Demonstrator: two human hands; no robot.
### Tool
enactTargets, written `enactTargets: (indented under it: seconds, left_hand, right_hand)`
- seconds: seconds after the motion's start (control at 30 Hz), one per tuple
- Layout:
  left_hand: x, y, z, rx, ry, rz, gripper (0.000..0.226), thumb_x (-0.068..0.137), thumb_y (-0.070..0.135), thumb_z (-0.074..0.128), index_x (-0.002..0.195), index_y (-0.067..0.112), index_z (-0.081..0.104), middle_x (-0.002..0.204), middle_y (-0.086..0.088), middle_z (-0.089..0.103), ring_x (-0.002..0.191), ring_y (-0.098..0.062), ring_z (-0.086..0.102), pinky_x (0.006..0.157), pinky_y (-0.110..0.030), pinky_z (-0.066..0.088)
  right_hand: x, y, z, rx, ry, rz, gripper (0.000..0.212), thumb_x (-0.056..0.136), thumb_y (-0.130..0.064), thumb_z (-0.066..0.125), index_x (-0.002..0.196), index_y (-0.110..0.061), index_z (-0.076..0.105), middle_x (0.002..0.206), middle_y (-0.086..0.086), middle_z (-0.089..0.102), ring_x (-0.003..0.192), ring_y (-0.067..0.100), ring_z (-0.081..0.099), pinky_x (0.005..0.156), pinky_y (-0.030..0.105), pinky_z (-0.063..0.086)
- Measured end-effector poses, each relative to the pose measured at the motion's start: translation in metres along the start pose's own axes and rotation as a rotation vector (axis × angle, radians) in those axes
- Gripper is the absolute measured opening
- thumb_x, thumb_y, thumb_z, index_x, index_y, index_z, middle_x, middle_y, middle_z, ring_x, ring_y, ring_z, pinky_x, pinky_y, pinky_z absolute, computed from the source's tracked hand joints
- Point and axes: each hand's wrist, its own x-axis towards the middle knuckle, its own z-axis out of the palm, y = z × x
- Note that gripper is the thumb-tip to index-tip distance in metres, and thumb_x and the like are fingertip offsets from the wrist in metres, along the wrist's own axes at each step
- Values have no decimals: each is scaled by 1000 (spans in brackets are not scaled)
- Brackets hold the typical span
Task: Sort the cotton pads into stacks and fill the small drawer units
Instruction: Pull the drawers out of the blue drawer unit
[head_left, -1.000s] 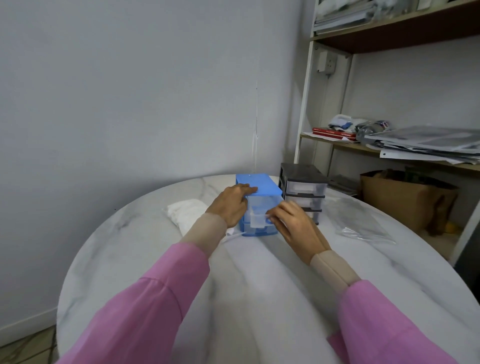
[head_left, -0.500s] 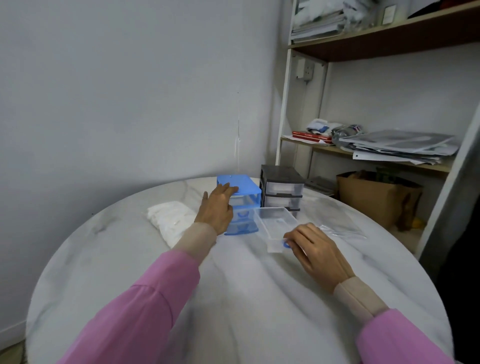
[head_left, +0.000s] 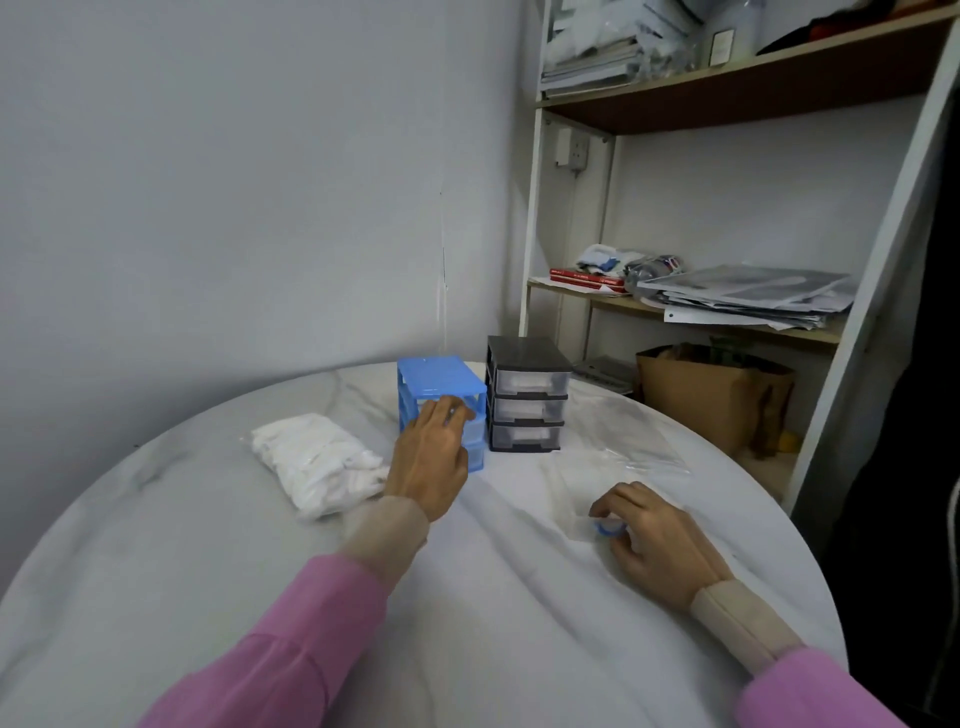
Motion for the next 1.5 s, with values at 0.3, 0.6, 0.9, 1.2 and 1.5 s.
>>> enactTargets:
  seconds: [0.3, 0.6, 0.9, 1.2, 1.5]
  left_hand:
    - [-6, -17, -12, -105, 0, -121, 38, 86, -1, 45, 118, 13, 59, 122, -4, 57, 111, -22, 52, 85, -25, 39]
    - [14, -31, -30, -48, 43, -77, 50, 88, -1, 44, 136, 11, 42, 142, -2, 40, 130, -18, 37, 100, -23, 32]
    - [27, -38, -35, -106, -238, -113, 63, 88, -5, 38, 146, 18, 27, 155, 2, 21, 143, -12, 15, 110, -18, 12]
    - [27, -39, -37, -109, -223, -131, 63, 89, -3, 42, 145, 24, 30, 153, 4, 26, 141, -14, 22, 110, -24, 21]
    - [29, -40, -35, -98, -223, -151, 63, 89, -3, 44, 144, 25, 31, 153, 5, 28, 140, -15, 26, 110, -26, 24]
  right_hand:
    - [30, -35, 7, 40, -74, -16, 25, 88, -10, 48, 109, -19, 59, 110, -6, 56, 101, 12, 52, 85, 24, 46]
    - [80, -76, 32, 36, -307, 48, 55, 88, -10, 44, 139, -25, 32, 128, 0, 47, 116, 18, 46, 89, 33, 44]
    - [113, -94, 59, 3, -331, 125, 76, 87, -9, 43, 149, -32, 5, 130, 8, 46, 107, 30, 55, 80, 34, 44]
    - [120, -104, 63, -73, -219, 159, 54, 89, -13, 46, 138, -21, 26, 132, 7, 47, 108, 27, 56, 86, 34, 45]
    - [110, -96, 53, -187, 119, -35, 35, 46, -7, 84, 76, -16, 66, 87, 5, 59, 78, 25, 63, 63, 37, 49]
